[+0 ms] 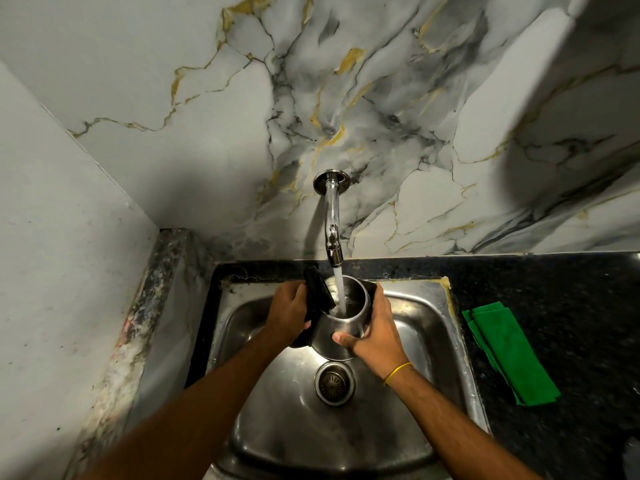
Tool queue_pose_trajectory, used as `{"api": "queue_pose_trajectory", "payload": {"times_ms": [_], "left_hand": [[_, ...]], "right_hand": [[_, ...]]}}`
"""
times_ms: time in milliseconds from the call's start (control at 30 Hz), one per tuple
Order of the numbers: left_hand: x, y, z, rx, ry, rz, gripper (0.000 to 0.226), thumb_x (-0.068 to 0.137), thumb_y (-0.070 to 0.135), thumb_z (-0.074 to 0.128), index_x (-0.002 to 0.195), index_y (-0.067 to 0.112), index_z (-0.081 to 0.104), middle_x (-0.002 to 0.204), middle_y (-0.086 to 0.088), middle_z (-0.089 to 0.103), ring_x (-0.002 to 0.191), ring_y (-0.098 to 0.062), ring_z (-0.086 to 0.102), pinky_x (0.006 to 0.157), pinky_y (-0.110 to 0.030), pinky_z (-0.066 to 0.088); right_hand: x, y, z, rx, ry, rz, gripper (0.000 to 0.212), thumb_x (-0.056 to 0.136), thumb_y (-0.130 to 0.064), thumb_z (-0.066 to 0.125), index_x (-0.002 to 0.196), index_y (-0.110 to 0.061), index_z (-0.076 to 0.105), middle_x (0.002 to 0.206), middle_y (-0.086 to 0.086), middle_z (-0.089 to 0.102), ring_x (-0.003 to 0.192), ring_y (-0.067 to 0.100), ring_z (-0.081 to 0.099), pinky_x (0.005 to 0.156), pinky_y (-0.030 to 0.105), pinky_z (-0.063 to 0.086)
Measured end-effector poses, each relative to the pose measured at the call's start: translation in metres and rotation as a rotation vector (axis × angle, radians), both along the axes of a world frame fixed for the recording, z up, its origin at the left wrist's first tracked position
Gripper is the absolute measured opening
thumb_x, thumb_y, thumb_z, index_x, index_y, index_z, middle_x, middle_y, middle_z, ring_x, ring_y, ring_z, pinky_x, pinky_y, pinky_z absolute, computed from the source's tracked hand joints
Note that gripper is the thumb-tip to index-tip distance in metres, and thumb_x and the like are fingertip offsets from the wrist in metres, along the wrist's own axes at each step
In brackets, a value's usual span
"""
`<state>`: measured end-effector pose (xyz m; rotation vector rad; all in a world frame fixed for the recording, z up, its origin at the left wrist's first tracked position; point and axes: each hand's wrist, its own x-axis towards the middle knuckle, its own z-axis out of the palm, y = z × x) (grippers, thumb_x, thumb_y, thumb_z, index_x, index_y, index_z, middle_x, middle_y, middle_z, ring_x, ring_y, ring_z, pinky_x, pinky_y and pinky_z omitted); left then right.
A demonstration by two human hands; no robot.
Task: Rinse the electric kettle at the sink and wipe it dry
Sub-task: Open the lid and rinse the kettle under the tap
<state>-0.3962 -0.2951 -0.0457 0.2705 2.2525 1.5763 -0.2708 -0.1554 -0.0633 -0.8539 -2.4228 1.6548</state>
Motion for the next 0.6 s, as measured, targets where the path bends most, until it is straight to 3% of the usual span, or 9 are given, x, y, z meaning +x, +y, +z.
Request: {"api": "queue_pose_trajectory", "payload": {"times_ms": [200, 300, 400, 467, 533, 600], "left_hand": [[0.004, 0.002, 0.008, 0.012, 0.001, 0.051, 0.045, 0.106, 0.008, 0.040, 0.065, 0.020, 0.055, 0.061, 0.003, 0.056, 0.050, 0.001, 0.058, 0.050, -0.021, 0.044], [0.005, 0.003, 0.012, 0.038, 0.019, 0.061, 0.047, 0.106, 0.005, 0.040, 0.063, 0.018, 0.054, 0.061, 0.002, 0.055, 0.049, 0.007, 0.056, 0.052, -0.014, 0.043], [0.003, 0.002, 0.012, 0.060, 0.040, 0.034, 0.043, 0.104, 0.017, 0.042, 0.063, 0.019, 0.055, 0.060, 0.003, 0.055, 0.049, 0.003, 0.053, 0.051, -0.016, 0.041], [0.002, 0.001, 0.009, 0.056, 0.027, 0.043, 0.039, 0.098, 0.028, 0.042, 0.062, 0.021, 0.055, 0.060, 0.003, 0.055, 0.050, 0.000, 0.051, 0.053, -0.029, 0.043], [0.003, 0.001, 0.009, 0.060, -0.011, 0.058, 0.040, 0.102, 0.026, 0.042, 0.065, 0.021, 0.058, 0.064, 0.002, 0.059, 0.055, -0.002, 0.056, 0.060, -0.038, 0.048], [0.004, 0.000, 0.009, 0.062, 0.020, 0.042, 0.037, 0.099, 0.029, 0.042, 0.068, 0.020, 0.061, 0.067, 0.000, 0.063, 0.058, 0.000, 0.060, 0.062, -0.036, 0.049]], "right_hand": [[0.001, 0.002, 0.000, -0.007, 0.011, -0.007, 0.135, 0.053, -0.050, 0.089, 0.164, -0.024, 0.016, 0.164, -0.002, 0.035, 0.149, 0.017, 0.039, 0.123, 0.045, 0.038], [0.001, 0.003, 0.013, -0.005, 0.060, -0.051, 0.125, 0.061, -0.060, 0.078, 0.165, -0.023, 0.018, 0.169, -0.003, 0.026, 0.149, 0.006, 0.029, 0.124, 0.034, 0.030], [-0.008, 0.004, 0.031, 0.068, 0.178, -0.146, 0.101, 0.075, -0.060, 0.068, 0.160, -0.019, 0.033, 0.162, 0.000, 0.039, 0.147, 0.008, 0.036, 0.124, 0.036, 0.032], [-0.019, 0.007, 0.044, 0.127, 0.247, -0.186, 0.084, 0.082, -0.054, 0.067, 0.154, -0.016, 0.044, 0.152, 0.001, 0.052, 0.142, 0.013, 0.048, 0.121, 0.041, 0.039], [-0.034, 0.010, 0.058, 0.187, 0.278, -0.163, 0.073, 0.085, -0.048, 0.069, 0.148, -0.015, 0.051, 0.145, 0.001, 0.059, 0.137, 0.015, 0.054, 0.118, 0.042, 0.043], [-0.047, 0.010, 0.069, 0.245, 0.279, -0.101, 0.067, 0.086, -0.046, 0.070, 0.144, -0.017, 0.057, 0.142, 0.000, 0.064, 0.134, 0.015, 0.057, 0.116, 0.043, 0.044]]}}
